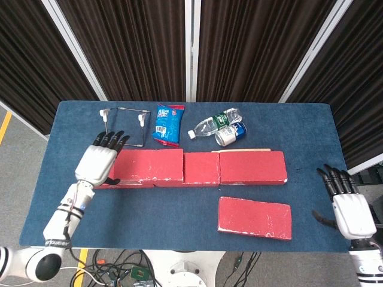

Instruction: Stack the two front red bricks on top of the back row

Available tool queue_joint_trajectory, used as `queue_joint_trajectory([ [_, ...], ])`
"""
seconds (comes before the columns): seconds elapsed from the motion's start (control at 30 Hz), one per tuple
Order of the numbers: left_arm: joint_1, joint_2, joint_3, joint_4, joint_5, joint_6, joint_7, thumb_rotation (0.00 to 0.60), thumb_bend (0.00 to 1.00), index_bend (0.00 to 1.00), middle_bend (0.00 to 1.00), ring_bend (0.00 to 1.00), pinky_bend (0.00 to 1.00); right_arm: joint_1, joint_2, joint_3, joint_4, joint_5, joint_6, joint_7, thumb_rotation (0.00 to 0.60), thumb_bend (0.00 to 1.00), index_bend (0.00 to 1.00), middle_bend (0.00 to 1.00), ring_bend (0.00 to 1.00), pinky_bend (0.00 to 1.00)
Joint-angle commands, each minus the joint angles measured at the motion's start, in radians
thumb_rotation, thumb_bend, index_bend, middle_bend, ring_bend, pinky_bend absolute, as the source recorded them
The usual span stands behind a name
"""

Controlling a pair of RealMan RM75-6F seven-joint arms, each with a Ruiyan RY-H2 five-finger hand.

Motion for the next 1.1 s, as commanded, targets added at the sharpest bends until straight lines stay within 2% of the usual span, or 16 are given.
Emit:
queue_joint_trajectory([
  [0.03, 0.128, 0.062, 0.077, -0.002, 0.144, 0.065, -0.079, 0.6, 0.0, 0.04, 0.0, 0.0, 0.0, 0.039, 0.015, -0.051, -0.068, -0.013, -0.116, 0.01, 0.6, 0.0, 0.0, 0.0, 0.0, 0.0],
  [0.23, 0.225, 0.108, 0.104, 0.042, 0.195, 0.027, -0.201, 0.6, 0.0, 0.04, 0.0, 0.0, 0.0, 0.098, -0.015, -0.073, -0.135, 0.049, -0.263, -0.089, 0.6, 0.0, 0.0, 0.0, 0.0, 0.0],
  [0.37, 0.269, 0.133, 0.086, 0.087, 0.174, -0.013, -0.301, 0.6, 0.0, 0.04, 0.0, 0.0, 0.0, 0.125, -0.035, -0.084, -0.159, 0.072, -0.317, -0.158, 0.6, 0.0, 0.0, 0.0, 0.0, 0.0],
  [0.5, 0.305, 0.152, 0.08, 0.134, 0.206, -0.057, -0.368, 0.6, 0.0, 0.04, 0.0, 0.0, 0.0, 0.149, -0.069, -0.085, -0.169, 0.131, -0.362, -0.214, 0.6, 0.0, 0.0, 0.0, 0.0, 0.0],
  [0.9, 0.38, 0.156, 0.042, 0.198, 0.316, -0.09, -0.444, 0.6, 0.0, 0.04, 0.0, 0.0, 0.0, 0.147, -0.23, -0.094, -0.121, 0.238, -0.326, -0.366, 0.6, 0.0, 0.0, 0.0, 0.0, 0.0],
  [1.1, 0.422, 0.144, 0.026, 0.23, 0.389, -0.065, -0.468, 0.6, 0.0, 0.04, 0.0, 0.0, 0.0, 0.157, -0.247, -0.075, -0.117, 0.284, -0.311, -0.377, 0.6, 0.0, 0.0, 0.0, 0.0, 0.0],
])
